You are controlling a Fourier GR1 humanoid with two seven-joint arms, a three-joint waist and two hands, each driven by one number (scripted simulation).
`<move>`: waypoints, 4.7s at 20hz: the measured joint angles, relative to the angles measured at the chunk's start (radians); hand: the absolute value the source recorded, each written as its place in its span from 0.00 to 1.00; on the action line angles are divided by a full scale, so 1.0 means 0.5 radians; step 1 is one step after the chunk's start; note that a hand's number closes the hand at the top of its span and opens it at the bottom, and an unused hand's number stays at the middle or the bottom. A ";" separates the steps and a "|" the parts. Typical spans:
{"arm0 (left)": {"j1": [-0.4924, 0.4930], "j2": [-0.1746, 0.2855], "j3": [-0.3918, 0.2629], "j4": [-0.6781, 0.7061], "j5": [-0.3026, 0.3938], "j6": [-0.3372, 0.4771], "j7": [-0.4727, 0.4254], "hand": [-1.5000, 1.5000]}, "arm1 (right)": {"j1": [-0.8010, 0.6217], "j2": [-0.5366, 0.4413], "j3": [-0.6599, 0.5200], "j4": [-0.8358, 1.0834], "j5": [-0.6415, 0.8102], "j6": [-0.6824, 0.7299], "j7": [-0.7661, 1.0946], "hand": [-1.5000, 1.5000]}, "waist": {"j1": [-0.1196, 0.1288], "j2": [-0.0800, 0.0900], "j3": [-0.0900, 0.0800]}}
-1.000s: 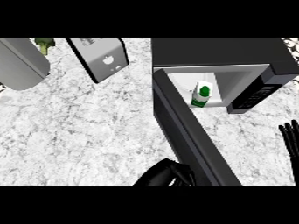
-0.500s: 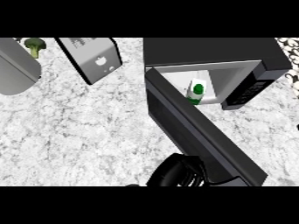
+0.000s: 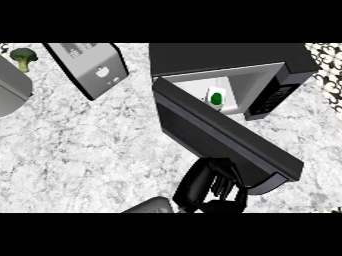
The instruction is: Pick up the milk, place it into the microwave and close the microwave
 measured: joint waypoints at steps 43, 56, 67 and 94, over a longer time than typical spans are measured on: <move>-0.681 -0.016 0.563 0.527 1.026 0.146 -0.602 1.00 | -0.238 -0.409 -0.069 -0.280 -0.654 0.295 0.331 0.00 | -0.382 0.128 0.002; -0.687 -0.016 0.540 0.566 1.143 0.142 -0.792 1.00 | -0.293 -0.504 -0.123 -0.263 -0.792 0.291 0.404 0.00 | -0.401 0.134 0.006; -0.700 -0.016 0.517 0.600 1.227 0.140 -0.907 1.00 | -0.332 -0.579 -0.159 -0.256 -0.910 0.302 0.455 0.00 | -0.416 0.134 0.008; -0.746 -0.014 0.438 0.670 1.392 0.087 -1.091 1.00 | -0.384 -0.768 -0.144 -0.240 -1.193 0.515 0.546 0.00 | -0.421 0.140 0.015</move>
